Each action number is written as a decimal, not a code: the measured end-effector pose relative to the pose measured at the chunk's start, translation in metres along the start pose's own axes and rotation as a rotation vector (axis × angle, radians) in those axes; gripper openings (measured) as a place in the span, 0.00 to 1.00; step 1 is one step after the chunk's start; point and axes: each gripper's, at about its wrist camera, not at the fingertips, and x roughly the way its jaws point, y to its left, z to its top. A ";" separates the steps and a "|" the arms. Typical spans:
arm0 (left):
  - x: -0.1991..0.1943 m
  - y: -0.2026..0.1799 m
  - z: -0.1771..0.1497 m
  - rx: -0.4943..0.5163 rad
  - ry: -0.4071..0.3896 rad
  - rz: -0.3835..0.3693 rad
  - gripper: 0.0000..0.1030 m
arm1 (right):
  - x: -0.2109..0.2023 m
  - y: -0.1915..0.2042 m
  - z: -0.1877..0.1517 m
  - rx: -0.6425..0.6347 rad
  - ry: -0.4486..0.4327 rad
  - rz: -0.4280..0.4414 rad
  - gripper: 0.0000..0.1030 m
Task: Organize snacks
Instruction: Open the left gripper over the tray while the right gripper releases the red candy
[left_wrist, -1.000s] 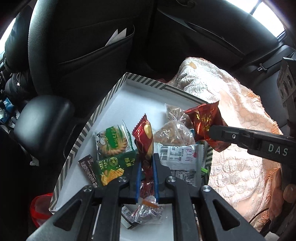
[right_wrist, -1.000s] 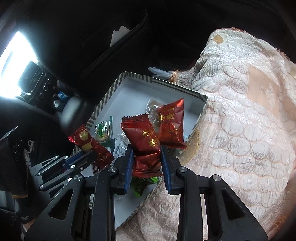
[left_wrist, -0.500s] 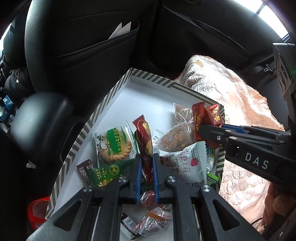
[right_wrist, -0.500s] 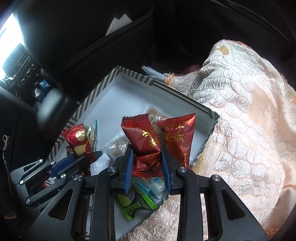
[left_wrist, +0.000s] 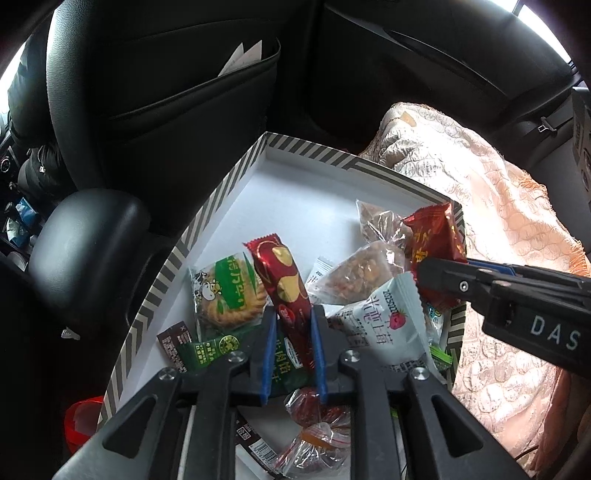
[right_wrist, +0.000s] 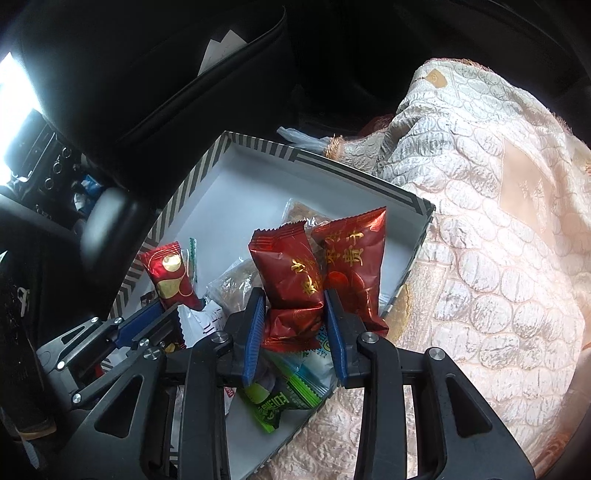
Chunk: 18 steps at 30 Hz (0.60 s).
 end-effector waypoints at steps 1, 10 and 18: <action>0.001 -0.001 0.000 0.005 0.005 0.003 0.28 | -0.001 -0.001 -0.001 0.009 0.001 0.007 0.30; -0.001 -0.002 -0.001 0.013 0.001 0.015 0.75 | -0.017 -0.009 -0.012 0.040 -0.019 0.050 0.30; -0.021 -0.002 -0.005 0.016 -0.038 0.038 0.81 | -0.039 -0.017 -0.029 0.076 -0.046 0.150 0.30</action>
